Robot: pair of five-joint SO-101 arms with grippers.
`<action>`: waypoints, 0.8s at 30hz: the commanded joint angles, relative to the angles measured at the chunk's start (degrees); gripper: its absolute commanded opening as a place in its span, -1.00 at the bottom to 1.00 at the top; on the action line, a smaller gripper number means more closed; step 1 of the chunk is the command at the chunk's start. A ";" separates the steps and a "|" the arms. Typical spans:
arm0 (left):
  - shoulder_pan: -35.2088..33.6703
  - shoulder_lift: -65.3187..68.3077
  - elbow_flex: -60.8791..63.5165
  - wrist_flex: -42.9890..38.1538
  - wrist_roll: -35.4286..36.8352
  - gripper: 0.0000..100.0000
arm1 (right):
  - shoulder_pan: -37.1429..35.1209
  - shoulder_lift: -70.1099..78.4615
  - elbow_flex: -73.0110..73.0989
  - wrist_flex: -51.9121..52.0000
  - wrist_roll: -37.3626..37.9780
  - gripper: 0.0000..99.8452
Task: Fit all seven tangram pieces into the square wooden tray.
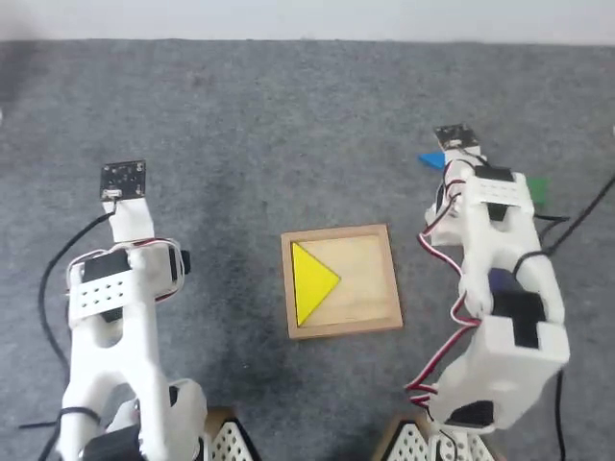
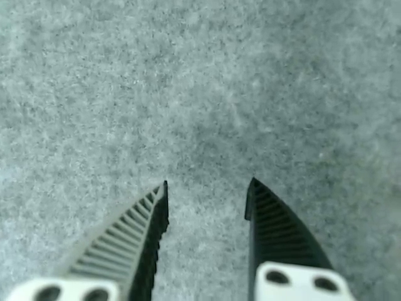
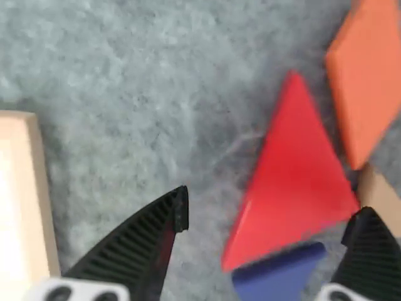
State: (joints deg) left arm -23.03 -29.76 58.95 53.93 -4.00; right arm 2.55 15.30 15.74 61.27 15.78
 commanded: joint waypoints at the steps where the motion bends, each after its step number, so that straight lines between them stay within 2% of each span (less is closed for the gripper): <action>1: 0.26 -1.67 -0.40 -1.05 0.18 -0.59 | 1.27 1.36 -1.85 -0.57 -2.90 -0.25; 14: 0.26 -1.76 -0.40 -1.05 0.18 -0.59 | 3.56 11.03 -17.76 5.93 -4.40 -0.28; 21: 0.26 -1.76 -0.40 -1.05 0.18 -0.59 | 3.74 15.69 -19.52 6.55 -3.87 -0.30; 24: 0.26 -1.76 -0.40 -1.05 0.18 -0.59 | 4.26 16.04 -20.66 7.87 -4.40 -0.49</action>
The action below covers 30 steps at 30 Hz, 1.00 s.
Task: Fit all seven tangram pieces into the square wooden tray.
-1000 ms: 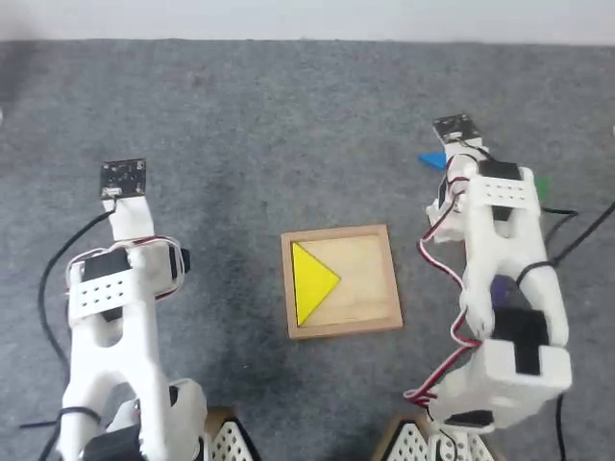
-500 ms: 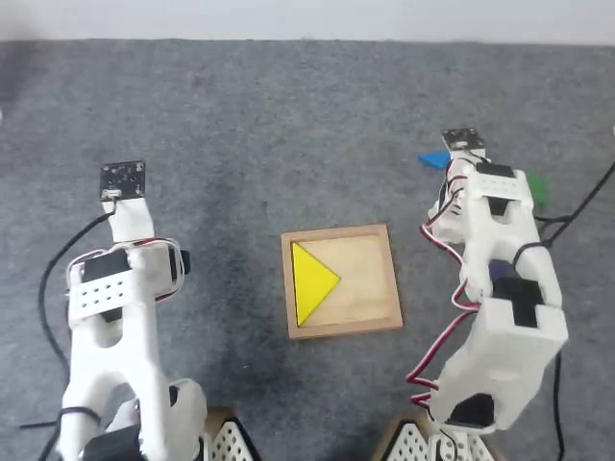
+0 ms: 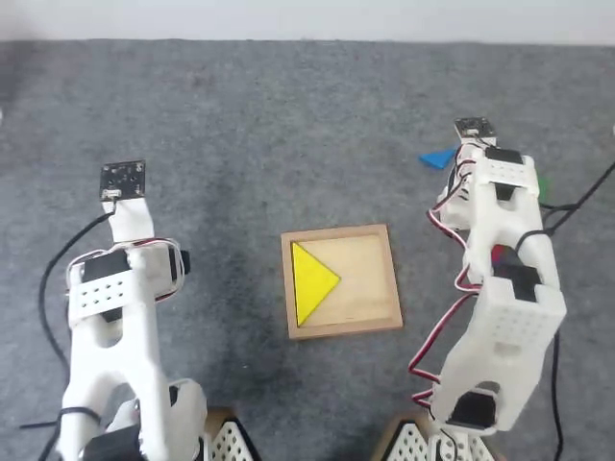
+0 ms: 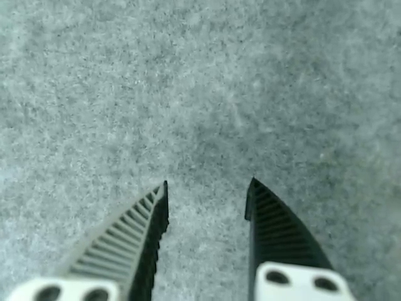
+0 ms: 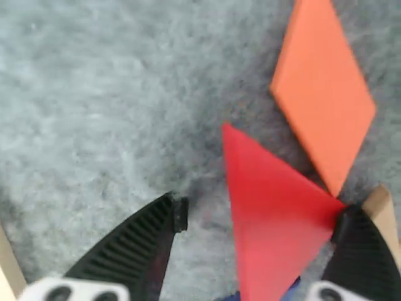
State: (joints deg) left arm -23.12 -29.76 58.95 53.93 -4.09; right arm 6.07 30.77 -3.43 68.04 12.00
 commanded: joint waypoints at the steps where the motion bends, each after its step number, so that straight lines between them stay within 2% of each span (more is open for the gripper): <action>1: 0.35 -1.76 -0.40 -1.05 0.26 -0.59 | 1.01 0.57 -1.58 1.19 -0.70 -0.60; 3: 0.35 -1.76 -0.40 -1.05 0.26 -0.59 | 1.54 0.57 -1.58 1.10 -1.32 -0.78; 16: 0.35 -1.76 -0.31 -1.05 0.18 -0.59 | 2.77 -0.04 -2.20 1.36 -3.43 -0.89; 21: 0.35 -1.76 -0.31 -1.14 0.18 -0.59 | 2.51 -5.67 -1.85 4.97 -3.69 -0.91; 30: 0.26 -1.67 0.04 -2.55 0.18 -0.59 | -3.56 -12.97 -0.79 12.35 -5.19 -0.98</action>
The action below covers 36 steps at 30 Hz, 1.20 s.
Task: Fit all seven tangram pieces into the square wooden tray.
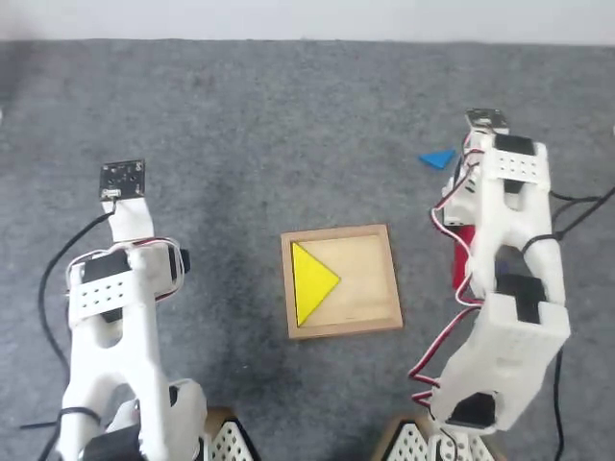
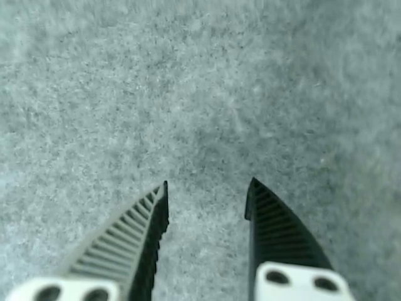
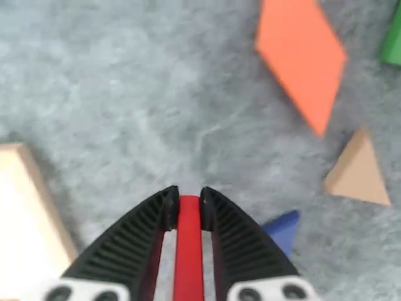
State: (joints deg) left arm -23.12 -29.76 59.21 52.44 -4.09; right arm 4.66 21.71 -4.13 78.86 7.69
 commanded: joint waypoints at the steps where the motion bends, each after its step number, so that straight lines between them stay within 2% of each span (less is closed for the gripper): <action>1: 0.26 -1.67 -0.22 -1.05 0.18 -0.59 | -2.86 -3.91 0.26 1.54 -0.88 -0.98; 9: 0.35 -1.67 0.48 -1.23 0.18 -0.59 | -10.42 -4.62 -0.35 1.80 -4.48 -0.99; 15: 0.35 -1.67 0.57 -1.32 0.18 -0.59 | -14.37 -4.62 -5.80 7.08 -6.95 -0.99; 21: 0.35 -1.67 0.66 -2.02 0.18 -0.59 | -19.12 -4.53 -6.86 7.78 -8.44 -0.99; 36: 2.37 -1.76 1.89 -2.02 0.18 -0.59 | -21.14 -4.00 -6.95 7.69 -9.14 -0.99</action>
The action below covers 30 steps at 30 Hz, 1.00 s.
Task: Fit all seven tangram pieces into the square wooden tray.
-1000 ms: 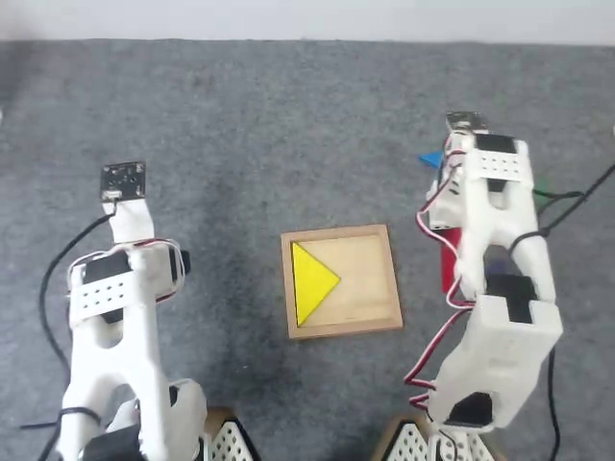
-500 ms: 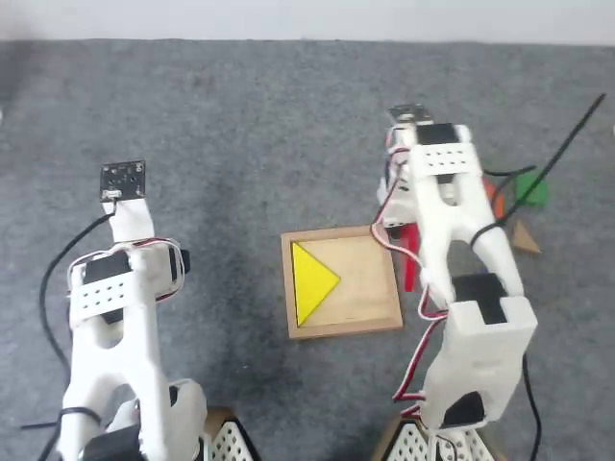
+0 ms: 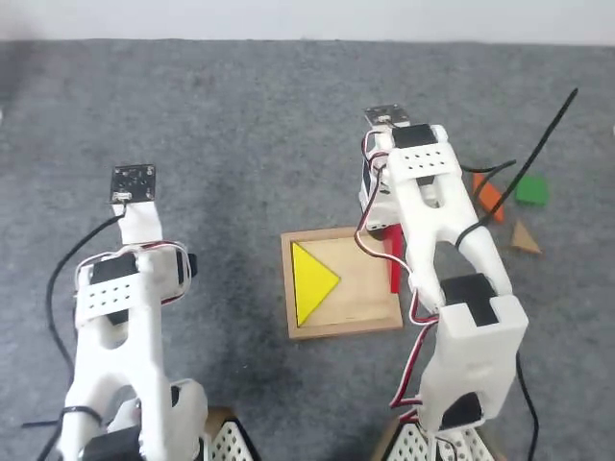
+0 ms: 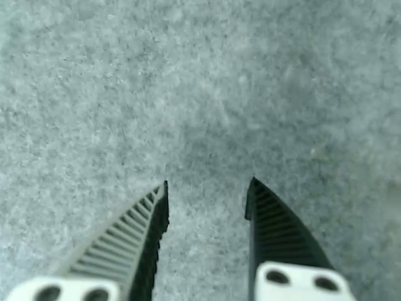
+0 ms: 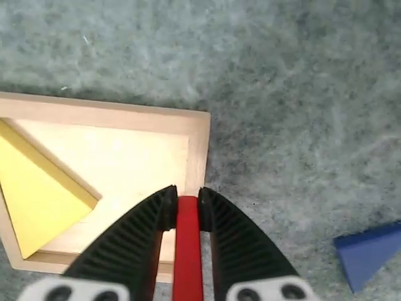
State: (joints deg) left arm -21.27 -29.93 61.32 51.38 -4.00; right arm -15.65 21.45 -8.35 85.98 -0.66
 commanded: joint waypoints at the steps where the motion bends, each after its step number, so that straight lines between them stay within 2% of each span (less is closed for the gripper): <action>1: 0.53 -1.58 -0.22 -0.97 0.09 -0.59 | -1.10 -3.74 -2.73 0.57 -0.79 -0.99; 22: 0.35 -1.58 -0.31 -1.05 0.09 -0.59 | -7.96 -3.38 0.62 -0.66 -4.57 -0.99; 30: 0.35 -1.67 -0.31 -1.05 0.09 -0.59 | -10.24 2.95 -1.58 -1.71 -4.57 -0.99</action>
State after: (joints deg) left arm -21.27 -29.93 61.32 51.38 -4.09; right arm -25.41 24.35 -6.59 84.40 -4.62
